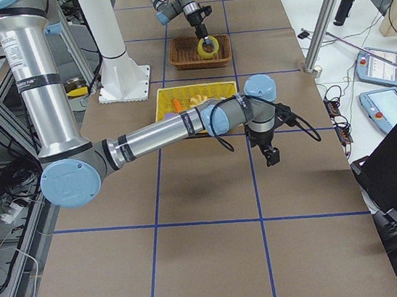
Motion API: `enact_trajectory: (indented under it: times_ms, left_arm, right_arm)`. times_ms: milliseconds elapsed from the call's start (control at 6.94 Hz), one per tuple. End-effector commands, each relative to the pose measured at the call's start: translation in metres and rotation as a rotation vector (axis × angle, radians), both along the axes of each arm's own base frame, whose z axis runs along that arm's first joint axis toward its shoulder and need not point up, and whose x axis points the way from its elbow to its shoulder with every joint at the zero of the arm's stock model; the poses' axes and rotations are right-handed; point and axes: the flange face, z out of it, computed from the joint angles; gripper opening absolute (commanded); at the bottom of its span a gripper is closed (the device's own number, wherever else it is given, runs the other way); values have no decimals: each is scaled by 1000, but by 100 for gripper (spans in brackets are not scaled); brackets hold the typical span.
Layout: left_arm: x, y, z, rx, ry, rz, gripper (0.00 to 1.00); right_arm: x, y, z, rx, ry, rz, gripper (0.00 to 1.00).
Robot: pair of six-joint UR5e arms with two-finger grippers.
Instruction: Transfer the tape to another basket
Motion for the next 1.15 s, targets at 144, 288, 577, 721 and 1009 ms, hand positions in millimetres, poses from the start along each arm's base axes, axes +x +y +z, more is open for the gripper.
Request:
enact_trajectory:
  times_ms: [144, 288, 577, 721, 1009]
  left_arm:
    - [0, 8, 15, 82, -60, 9, 99]
    - [-17, -1, 21, 108, -80, -8, 99]
    - [-72, -10, 16, 190, -105, -64, 99]
    - [-98, -25, 20, 218, -131, -85, 99]
    - [-204, -71, 73, 272, -293, -52, 99]
  right_arm:
    - [0, 0, 0, 3, -1, -1, 100]
    - [0, 0, 0, 4, 1, 0, 100]
    - [0, 0, 0, 3, 0, 1, 100]
    - [0, 1, 2, 0, 2, 2, 100]
    - [2, 14, 26, -44, 12, 5, 100]
